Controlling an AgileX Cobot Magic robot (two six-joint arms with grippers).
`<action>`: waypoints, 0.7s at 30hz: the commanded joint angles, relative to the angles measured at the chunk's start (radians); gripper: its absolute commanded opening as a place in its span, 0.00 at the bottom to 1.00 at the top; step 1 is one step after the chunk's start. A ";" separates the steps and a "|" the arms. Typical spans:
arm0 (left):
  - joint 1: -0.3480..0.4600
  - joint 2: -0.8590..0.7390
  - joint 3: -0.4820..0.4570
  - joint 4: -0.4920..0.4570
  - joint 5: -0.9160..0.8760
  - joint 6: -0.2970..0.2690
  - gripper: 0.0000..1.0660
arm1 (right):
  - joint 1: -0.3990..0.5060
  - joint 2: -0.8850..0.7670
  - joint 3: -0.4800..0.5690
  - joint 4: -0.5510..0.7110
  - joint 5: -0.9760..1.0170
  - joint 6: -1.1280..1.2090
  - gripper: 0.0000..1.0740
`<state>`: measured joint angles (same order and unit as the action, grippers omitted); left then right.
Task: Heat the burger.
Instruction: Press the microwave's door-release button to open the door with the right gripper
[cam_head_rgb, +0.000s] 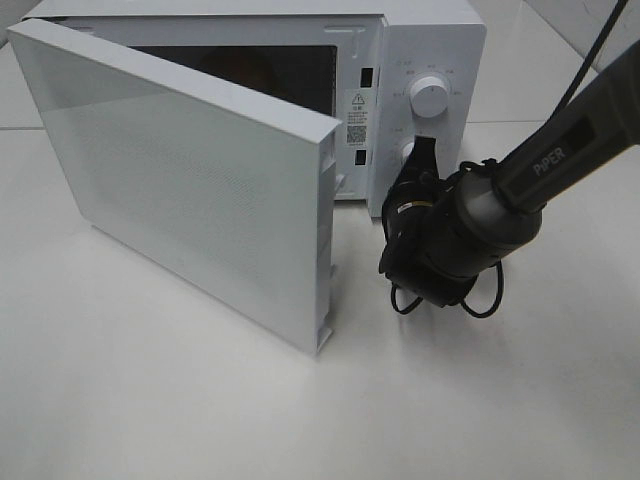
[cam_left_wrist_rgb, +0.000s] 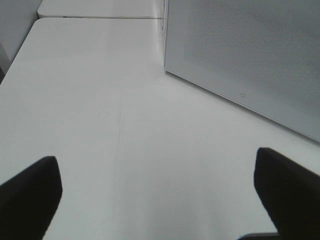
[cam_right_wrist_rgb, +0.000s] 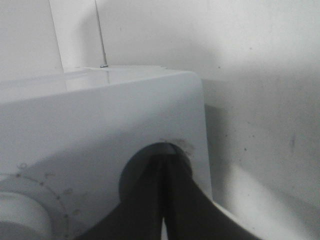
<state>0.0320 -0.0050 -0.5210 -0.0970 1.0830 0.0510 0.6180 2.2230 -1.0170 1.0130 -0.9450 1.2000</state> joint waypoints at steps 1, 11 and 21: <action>0.003 -0.015 0.001 -0.002 -0.011 -0.004 0.93 | -0.046 -0.004 -0.069 -0.150 -0.132 -0.013 0.00; 0.003 -0.015 0.001 -0.002 -0.011 -0.004 0.93 | -0.039 -0.074 0.013 -0.143 -0.015 -0.020 0.00; 0.003 -0.015 0.001 -0.002 -0.011 -0.004 0.93 | -0.008 -0.137 0.119 -0.135 0.083 -0.017 0.00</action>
<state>0.0320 -0.0050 -0.5210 -0.0970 1.0830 0.0510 0.5980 2.1170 -0.9160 0.9090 -0.8530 1.1940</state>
